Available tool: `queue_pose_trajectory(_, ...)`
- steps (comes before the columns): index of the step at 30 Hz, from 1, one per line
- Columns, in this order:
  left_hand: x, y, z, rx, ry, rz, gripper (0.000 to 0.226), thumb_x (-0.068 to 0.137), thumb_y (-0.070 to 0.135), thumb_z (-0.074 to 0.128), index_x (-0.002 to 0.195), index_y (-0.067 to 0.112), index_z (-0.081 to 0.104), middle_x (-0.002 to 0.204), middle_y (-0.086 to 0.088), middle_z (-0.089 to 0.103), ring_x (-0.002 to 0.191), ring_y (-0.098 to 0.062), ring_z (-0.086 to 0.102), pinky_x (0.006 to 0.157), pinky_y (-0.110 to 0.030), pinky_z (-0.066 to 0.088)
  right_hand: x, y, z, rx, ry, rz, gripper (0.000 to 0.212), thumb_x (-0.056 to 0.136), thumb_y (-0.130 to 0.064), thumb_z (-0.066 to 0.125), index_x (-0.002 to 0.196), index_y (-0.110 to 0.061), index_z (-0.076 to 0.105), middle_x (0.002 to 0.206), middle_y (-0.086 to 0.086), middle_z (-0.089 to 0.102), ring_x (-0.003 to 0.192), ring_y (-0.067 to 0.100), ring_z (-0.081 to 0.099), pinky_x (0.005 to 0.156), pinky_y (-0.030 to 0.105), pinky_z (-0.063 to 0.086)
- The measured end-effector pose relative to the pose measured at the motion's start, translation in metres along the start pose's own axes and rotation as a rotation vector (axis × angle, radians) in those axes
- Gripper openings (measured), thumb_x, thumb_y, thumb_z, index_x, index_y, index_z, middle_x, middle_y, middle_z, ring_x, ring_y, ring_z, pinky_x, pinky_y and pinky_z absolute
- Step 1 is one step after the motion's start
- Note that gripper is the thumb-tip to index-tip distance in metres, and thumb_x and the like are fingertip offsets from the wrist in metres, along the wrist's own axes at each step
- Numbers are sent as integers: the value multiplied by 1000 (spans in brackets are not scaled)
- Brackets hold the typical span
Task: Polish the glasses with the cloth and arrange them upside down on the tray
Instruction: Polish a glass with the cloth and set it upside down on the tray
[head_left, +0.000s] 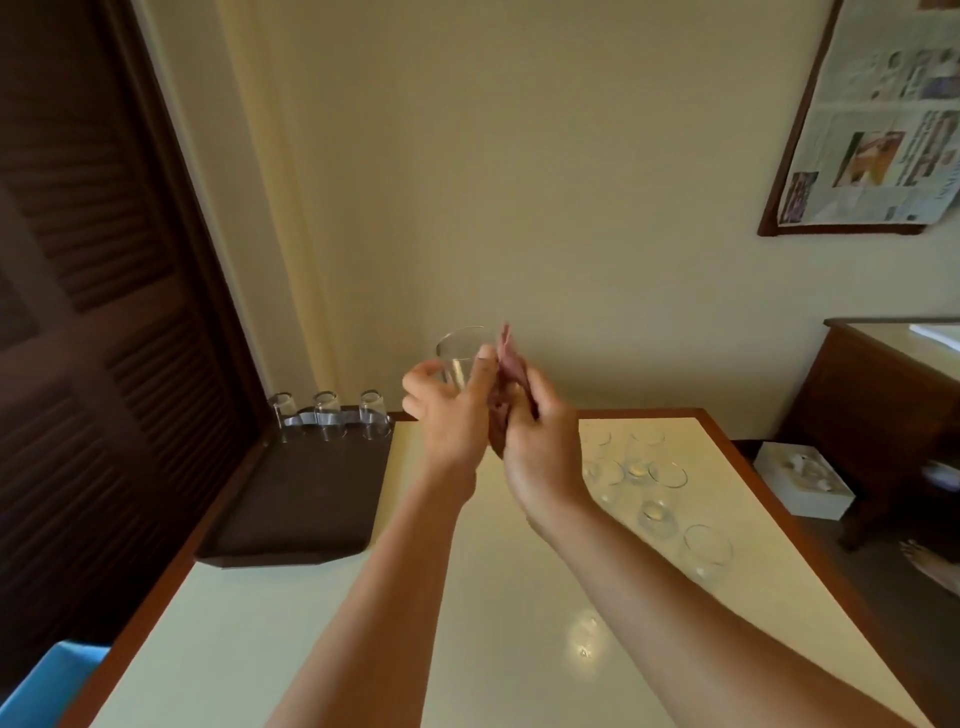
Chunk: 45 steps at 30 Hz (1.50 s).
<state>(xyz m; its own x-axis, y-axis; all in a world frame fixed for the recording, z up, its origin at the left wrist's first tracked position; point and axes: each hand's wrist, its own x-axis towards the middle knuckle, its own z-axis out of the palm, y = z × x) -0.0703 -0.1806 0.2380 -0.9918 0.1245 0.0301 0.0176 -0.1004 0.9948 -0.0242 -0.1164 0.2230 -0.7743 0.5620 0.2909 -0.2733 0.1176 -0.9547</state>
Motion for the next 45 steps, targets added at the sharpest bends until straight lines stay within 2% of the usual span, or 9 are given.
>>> queue_pose_trajectory(5,21,6,-41,-71,-12,-28,44,98,50,53,89,10,69,84,-9,74,79,-22,67,83,-36,53,24,4,51,224,30,68,37,109,-19,40,130,-40,63,101,-3,75,93,11,67,86,36,58)
queue_pose_trajectory(9,47,13,-71,-52,27,-26,98,66,91,66,126,15,55,134,-26,57,124,-45,60,105,-66,49,23,5,97,117,27,7,32,108,-24,42,132,-30,63,104,-6,74,89,9,70,82,35,58)
queue_pose_trajectory(12,74,17,-106,-50,188,22,84,65,87,71,120,25,54,123,-14,66,112,-35,70,95,-56,59,0,15,137,61,-127,-33,39,104,-38,42,140,-48,53,127,-9,70,115,15,69,98,44,58)
queue_pose_trajectory(15,95,20,-135,-82,16,-41,53,84,61,54,96,14,74,102,-15,76,94,-30,70,89,-49,55,37,4,177,227,19,59,31,105,-38,42,124,-52,62,121,0,71,110,25,69,95,41,57)
queue_pose_trajectory(19,124,19,-161,42,-24,-65,84,73,73,69,136,22,48,132,-5,42,122,-24,52,105,-48,50,61,7,217,229,90,134,27,107,-28,46,112,-38,71,99,-8,76,92,15,72,90,41,58)
queue_pose_trajectory(23,156,11,-200,-110,183,2,68,75,55,83,121,12,57,115,-16,71,97,-26,76,89,-51,63,31,20,257,-1,-91,35,32,107,-25,46,116,-51,62,108,-16,73,102,6,71,89,31,60)
queue_pose_trajectory(29,183,-14,-235,-213,89,-204,69,57,58,86,108,13,74,106,-14,79,102,-32,77,92,-50,63,61,46,304,-21,9,123,28,107,-19,46,120,-28,70,109,-3,75,97,11,73,85,32,62)
queue_pose_trajectory(37,231,-71,-275,-172,286,-152,51,68,72,81,96,39,53,120,-13,63,111,-34,69,98,-57,57,68,106,345,533,167,1011,39,105,-31,39,117,-13,72,120,19,71,114,36,66,105,55,49)
queue_pose_trajectory(45,337,-130,-352,214,141,-587,73,61,26,91,122,18,52,121,-16,68,99,-30,72,85,-52,63,87,156,348,321,177,1022,20,103,-12,53,99,-5,71,119,19,71,113,33,70,104,45,54)
